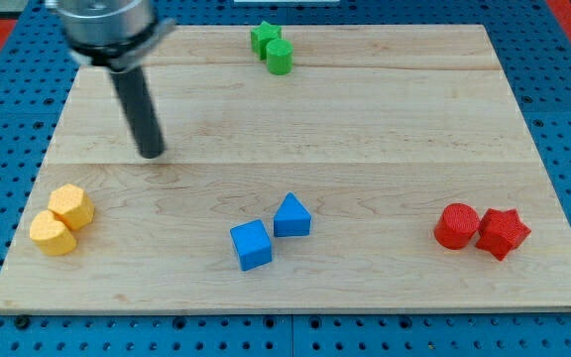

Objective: Move the yellow hexagon to the center

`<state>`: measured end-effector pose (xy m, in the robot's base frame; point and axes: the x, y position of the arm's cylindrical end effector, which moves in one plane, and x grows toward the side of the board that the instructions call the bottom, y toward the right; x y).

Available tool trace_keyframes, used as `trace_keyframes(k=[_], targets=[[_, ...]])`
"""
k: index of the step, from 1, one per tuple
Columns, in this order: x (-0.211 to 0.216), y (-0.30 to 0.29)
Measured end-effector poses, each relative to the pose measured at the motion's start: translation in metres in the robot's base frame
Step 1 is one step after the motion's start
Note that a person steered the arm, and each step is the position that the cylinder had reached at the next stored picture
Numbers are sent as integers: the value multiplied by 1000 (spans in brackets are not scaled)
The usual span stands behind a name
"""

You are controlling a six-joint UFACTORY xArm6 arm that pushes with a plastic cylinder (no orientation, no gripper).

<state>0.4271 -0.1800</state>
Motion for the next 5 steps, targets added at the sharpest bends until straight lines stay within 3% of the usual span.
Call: trace_keyframes(k=[2,3,4,5], targets=[[23,-123],[84,-119],[102,-98],[94,-41]])
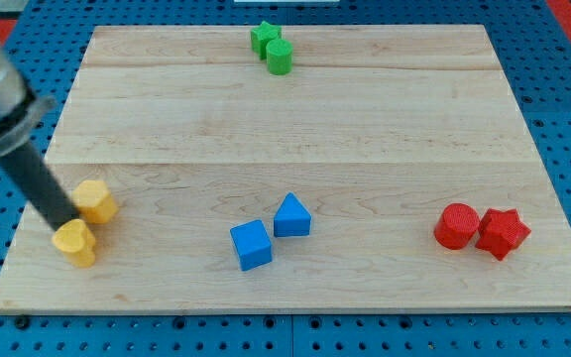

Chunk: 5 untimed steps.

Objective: Move the yellow hexagon to the center

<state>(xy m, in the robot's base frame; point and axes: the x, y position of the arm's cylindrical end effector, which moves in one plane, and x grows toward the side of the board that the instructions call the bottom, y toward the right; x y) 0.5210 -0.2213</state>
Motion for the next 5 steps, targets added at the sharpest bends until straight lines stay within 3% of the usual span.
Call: trace_keyframes(k=[1,2,3,4,5], targets=[[-36,31],[-44,27],[-50,77],[-50,170],[-75,131]])
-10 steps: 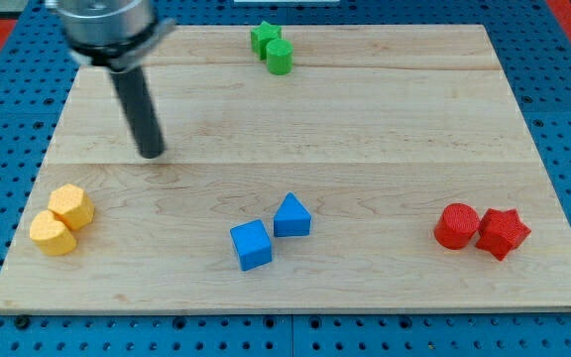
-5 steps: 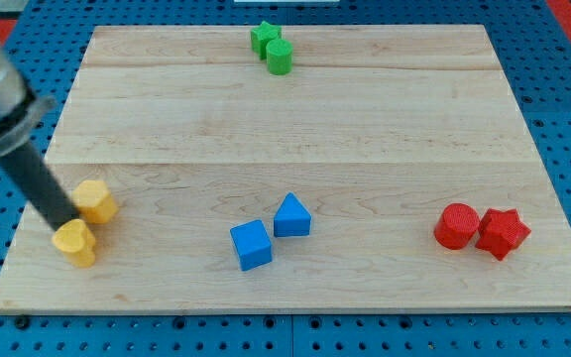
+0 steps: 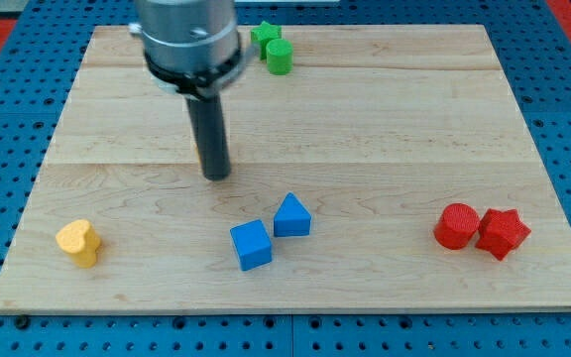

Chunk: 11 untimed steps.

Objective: Move the yellow hexagon to the center

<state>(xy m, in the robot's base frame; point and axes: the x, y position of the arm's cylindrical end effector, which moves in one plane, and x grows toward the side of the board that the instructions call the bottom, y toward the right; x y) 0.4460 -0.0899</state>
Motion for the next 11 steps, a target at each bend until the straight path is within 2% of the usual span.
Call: trace_keyframes(k=[1,3,4,5,6,7,8,9,10,11], targets=[[-18,2],[-45,-74],[-77,-34],[-78,41],[-71,91],[-140,92],[-154,112],[-179,158],[-159,193],[-107,111]])
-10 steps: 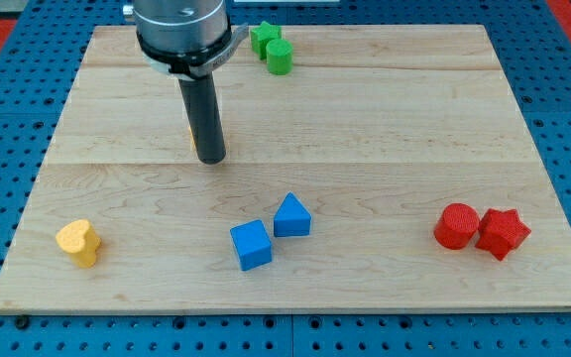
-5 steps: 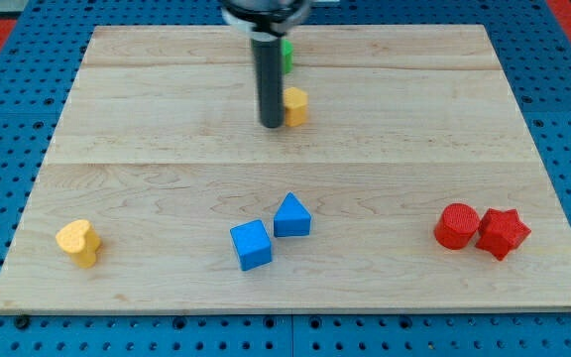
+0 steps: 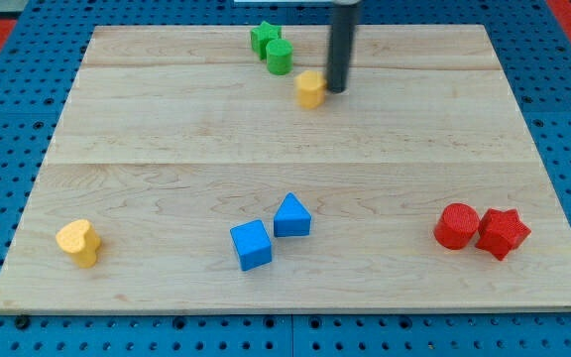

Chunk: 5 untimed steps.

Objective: Move the yellow hexagon to the center

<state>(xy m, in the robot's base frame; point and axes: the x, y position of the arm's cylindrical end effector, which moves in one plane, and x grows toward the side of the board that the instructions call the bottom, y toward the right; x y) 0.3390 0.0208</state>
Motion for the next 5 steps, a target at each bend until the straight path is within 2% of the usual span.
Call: trace_keyframes(k=[1,2,4,5], targets=[[-11,5],[-39,-32],[81,-32],[85,-17]])
